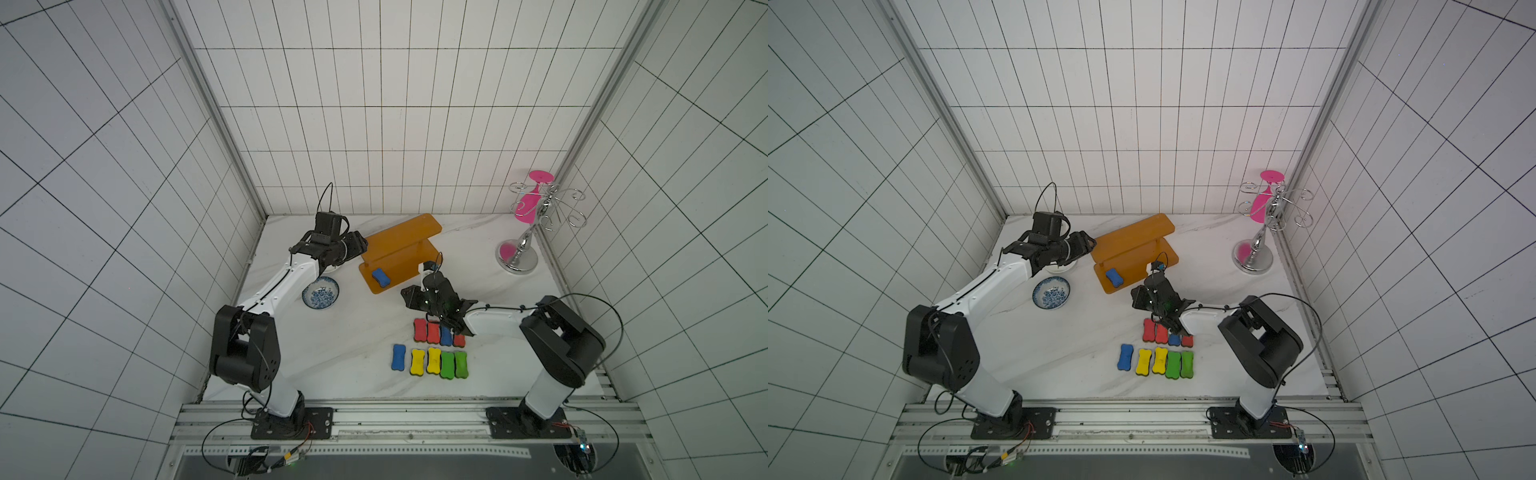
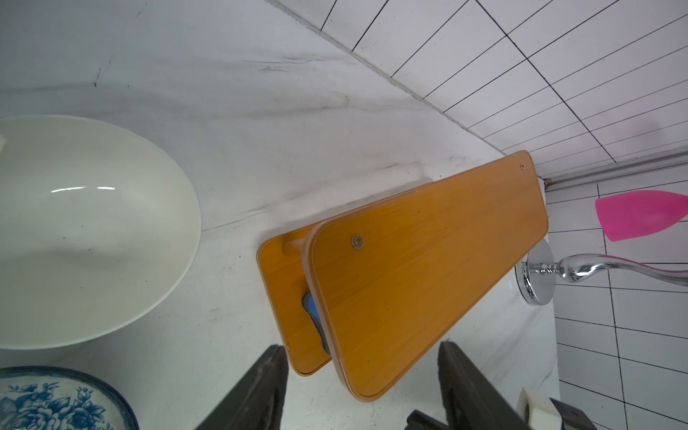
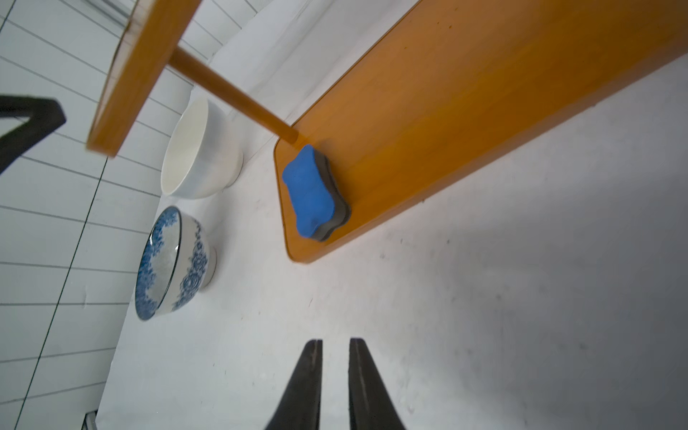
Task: Remove the whiteboard erasers from the shelf
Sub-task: Pick up the whiteboard eraser from the shelf.
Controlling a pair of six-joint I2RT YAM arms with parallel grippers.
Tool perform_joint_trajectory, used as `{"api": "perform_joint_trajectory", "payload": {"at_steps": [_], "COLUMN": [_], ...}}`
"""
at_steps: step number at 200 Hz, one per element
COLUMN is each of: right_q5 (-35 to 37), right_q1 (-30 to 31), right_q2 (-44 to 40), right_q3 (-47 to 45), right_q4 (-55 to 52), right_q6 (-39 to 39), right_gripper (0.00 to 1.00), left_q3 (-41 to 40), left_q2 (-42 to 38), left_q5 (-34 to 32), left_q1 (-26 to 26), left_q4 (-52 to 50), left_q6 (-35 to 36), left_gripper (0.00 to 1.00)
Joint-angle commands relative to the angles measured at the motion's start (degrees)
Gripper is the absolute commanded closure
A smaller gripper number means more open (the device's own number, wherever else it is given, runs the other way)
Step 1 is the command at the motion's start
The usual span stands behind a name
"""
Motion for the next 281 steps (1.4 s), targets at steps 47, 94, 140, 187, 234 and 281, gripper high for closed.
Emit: {"api": "perform_joint_trajectory", "payload": {"at_steps": [47, 94, 140, 187, 234, 281], "right_q5": [-12.1, -15.0, -16.5, -14.7, -9.5, -5.7], "right_q1": [-6.3, -6.4, -5.9, -4.7, -3.9, -1.9], "right_q2": [13.2, 20.2, 23.4, 23.1, 23.8, 24.8], "right_q3": [12.2, 16.6, 19.1, 19.3, 20.0, 21.2], "right_q4": [12.4, 13.8, 11.4, 6.9, -0.5, -6.4], "right_q6": [1.2, 3.0, 2.7, 0.0, -2.5, -3.6], "right_gripper": [0.71, 0.63, 0.6, 0.59, 0.56, 0.68], "left_q3": [4.3, 4.3, 3.8, 3.5, 3.1, 2.8], "left_q2": [6.6, 8.8, 9.1, 9.0, 8.9, 8.4], "left_q5": [-1.0, -0.4, -0.1, 0.4, 1.1, 1.4], "left_q1": [0.0, 0.0, 0.0, 0.0, 0.2, 0.7], "left_q4": [-0.2, -0.3, -0.2, -0.1, 0.2, 0.1], "left_q6": [0.2, 0.0, 0.1, 0.0, -0.1, 0.0], "left_gripper": [0.34, 0.36, 0.36, 0.36, 0.36, 0.37]}}
